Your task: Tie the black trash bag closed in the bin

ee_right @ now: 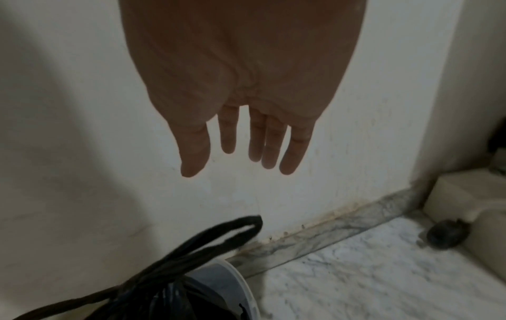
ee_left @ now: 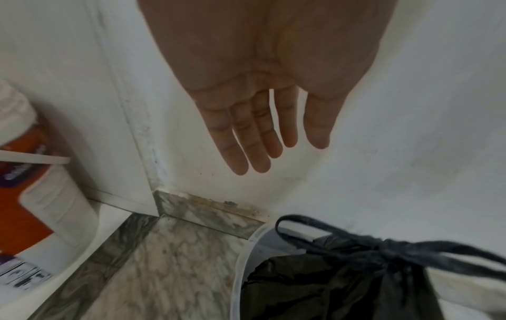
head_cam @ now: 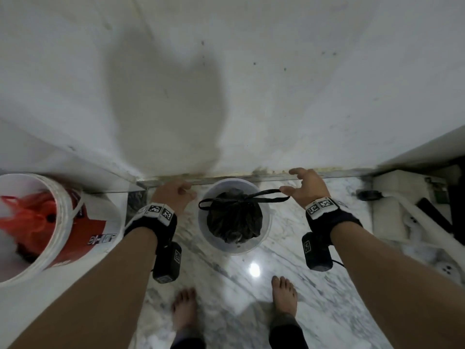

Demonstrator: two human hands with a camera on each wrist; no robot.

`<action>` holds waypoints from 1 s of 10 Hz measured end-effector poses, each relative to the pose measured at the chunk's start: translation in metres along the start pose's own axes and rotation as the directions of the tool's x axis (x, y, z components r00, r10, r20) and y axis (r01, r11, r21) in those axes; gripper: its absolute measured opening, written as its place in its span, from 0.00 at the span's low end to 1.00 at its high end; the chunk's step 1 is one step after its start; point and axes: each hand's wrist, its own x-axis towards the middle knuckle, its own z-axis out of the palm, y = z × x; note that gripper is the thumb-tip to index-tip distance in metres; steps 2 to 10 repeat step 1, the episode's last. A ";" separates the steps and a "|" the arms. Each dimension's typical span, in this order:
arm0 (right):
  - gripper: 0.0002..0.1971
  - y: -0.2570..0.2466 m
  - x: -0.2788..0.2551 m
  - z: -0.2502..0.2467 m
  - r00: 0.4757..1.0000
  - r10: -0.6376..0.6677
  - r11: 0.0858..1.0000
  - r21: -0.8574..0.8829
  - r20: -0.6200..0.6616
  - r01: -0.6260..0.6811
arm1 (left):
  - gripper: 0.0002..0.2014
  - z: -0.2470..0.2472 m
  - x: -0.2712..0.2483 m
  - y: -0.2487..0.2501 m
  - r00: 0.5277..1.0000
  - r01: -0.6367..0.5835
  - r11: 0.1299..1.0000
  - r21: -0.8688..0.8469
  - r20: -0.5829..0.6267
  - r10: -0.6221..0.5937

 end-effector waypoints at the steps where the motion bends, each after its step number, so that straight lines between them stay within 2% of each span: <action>1: 0.27 -0.023 -0.031 -0.033 0.999 -0.044 0.996 -0.078 -0.005 0.044 | 0.18 -0.029 -0.039 0.016 0.999 0.024 1.000 0.000 -0.021 -0.024; 10: 0.27 -0.023 -0.031 -0.033 0.999 -0.044 0.996 -0.078 -0.005 0.044 | 0.18 -0.029 -0.039 0.016 0.999 0.024 1.000 0.000 -0.021 -0.024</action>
